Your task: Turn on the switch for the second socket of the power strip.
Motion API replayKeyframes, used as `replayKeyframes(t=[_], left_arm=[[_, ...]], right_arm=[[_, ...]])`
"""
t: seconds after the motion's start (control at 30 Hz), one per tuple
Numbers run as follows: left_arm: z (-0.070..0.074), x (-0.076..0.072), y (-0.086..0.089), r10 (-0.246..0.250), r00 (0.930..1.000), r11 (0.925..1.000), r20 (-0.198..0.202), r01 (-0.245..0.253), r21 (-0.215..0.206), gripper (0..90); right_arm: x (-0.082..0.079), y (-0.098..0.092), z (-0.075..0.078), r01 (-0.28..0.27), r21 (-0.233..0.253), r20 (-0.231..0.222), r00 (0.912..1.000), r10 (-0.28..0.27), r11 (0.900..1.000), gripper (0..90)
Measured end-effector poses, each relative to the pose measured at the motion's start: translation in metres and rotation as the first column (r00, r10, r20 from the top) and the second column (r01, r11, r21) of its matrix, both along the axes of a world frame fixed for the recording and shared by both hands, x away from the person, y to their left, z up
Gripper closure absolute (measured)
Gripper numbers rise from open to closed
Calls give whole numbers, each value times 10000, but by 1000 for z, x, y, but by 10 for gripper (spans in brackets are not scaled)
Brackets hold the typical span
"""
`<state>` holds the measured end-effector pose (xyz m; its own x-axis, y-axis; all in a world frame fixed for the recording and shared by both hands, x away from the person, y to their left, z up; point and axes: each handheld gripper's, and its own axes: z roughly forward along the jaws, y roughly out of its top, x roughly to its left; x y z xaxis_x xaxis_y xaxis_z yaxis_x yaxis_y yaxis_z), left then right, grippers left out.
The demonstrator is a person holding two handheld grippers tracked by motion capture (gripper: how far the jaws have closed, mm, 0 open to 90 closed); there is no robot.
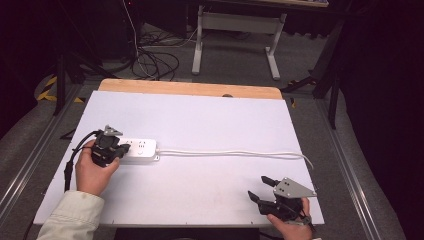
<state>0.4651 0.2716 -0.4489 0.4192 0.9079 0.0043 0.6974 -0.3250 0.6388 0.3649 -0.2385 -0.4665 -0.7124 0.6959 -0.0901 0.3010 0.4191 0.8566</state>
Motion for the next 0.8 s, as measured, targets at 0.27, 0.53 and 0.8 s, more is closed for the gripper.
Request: replayKeyframes(t=[0.27, 0.53, 0.8], left_arm=[[-1, 0, 0, -40, 10000, 10000, 63, 39, 62, 898], [-4, 0, 0, -196, 9994, 9998, 288, 194, 67, 898], [-5, 0, 2, -145, 9996, 9998, 244, 149, -127, 899]], right_arm=[[0, 0, 0, -33, -11, -10, 10000, 33, 10000, 330], [-1, 1, 0, -38, -35, -19, 10000, 38, 10000, 331], [0, 1, -1, -82, -64, -38, 10000, 82, 9999, 335]])
